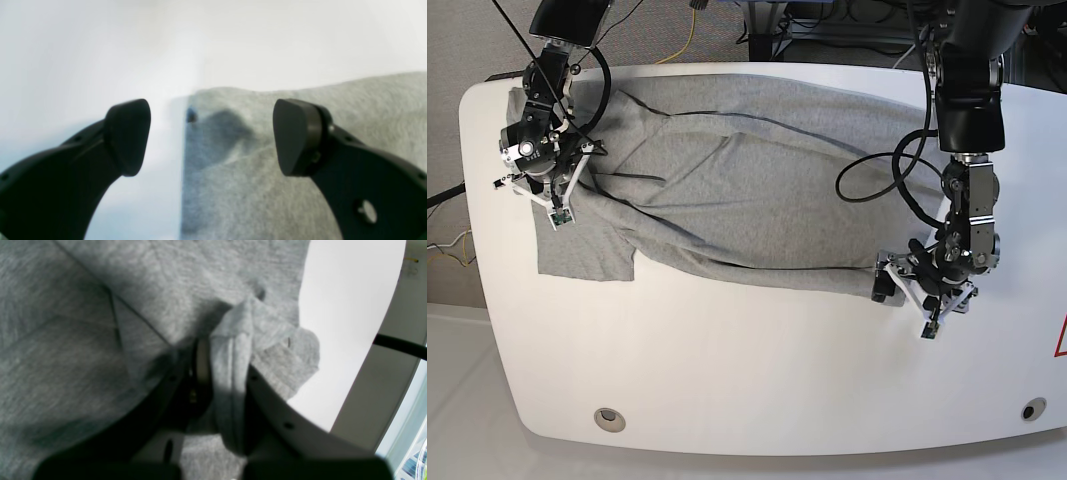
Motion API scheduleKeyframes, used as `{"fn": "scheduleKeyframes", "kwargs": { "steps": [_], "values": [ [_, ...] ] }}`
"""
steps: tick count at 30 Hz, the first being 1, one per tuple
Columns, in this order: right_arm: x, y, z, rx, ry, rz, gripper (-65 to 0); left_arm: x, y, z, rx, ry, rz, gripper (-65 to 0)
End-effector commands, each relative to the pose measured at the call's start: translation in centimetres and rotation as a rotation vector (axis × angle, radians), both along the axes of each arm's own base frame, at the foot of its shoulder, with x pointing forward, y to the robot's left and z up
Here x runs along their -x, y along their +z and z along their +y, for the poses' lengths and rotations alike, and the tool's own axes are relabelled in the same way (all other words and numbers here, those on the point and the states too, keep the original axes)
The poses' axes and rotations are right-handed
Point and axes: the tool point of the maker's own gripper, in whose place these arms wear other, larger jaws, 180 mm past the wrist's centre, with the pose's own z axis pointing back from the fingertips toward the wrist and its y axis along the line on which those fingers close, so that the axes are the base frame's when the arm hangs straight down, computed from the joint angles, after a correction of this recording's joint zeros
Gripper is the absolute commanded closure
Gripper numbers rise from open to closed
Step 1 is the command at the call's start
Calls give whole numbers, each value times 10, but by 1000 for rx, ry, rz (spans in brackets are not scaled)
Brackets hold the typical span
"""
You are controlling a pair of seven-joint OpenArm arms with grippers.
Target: Fold the T-shirt properly
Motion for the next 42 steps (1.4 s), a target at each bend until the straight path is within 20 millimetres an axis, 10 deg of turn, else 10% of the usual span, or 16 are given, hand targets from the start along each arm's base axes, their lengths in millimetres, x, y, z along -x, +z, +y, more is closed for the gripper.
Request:
{"fn": "scheduleKeyframes", "kwargs": {
  "steps": [1,42],
  "values": [
    [-9,11,-5,19,-3,-37,0,-10,12,-3,6,-11,-41,-535],
    [-8,10,-5,19,-3,-34,0,-7,-12,-10,45,37,-15,-535]
  ]
}}
